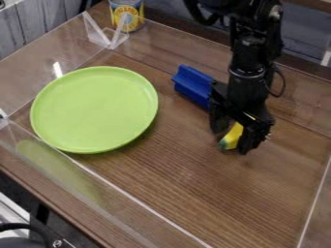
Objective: Put the banana in the green plate
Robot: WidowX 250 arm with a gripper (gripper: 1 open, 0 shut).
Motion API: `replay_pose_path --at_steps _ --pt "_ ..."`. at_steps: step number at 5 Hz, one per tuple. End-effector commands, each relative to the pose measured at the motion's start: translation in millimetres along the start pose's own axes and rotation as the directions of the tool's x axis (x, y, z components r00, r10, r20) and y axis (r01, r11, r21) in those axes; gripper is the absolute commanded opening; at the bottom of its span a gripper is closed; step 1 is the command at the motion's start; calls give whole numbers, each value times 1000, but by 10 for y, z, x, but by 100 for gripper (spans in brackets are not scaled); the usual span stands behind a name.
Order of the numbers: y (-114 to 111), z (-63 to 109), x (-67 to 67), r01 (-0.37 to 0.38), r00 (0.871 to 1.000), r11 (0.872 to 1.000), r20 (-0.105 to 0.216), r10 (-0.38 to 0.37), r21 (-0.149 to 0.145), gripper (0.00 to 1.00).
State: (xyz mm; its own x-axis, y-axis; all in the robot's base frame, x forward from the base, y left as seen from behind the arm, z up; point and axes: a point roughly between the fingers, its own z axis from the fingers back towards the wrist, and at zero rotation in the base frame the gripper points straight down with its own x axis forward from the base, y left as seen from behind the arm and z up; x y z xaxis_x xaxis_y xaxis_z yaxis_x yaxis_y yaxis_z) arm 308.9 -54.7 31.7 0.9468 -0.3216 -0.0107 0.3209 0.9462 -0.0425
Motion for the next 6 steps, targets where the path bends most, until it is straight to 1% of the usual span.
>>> replay_pose_path --at_steps 1,3,5,6 --pt "-39 312 165 -78 993 997 91 77 10 100" --pt "-191 266 201 -15 995 1000 94 15 5 100" --pt "-103 102 271 -6 995 1000 96 6 -1 100" --pt "-118 149 233 14 995 1000 102 -14 -6 0"
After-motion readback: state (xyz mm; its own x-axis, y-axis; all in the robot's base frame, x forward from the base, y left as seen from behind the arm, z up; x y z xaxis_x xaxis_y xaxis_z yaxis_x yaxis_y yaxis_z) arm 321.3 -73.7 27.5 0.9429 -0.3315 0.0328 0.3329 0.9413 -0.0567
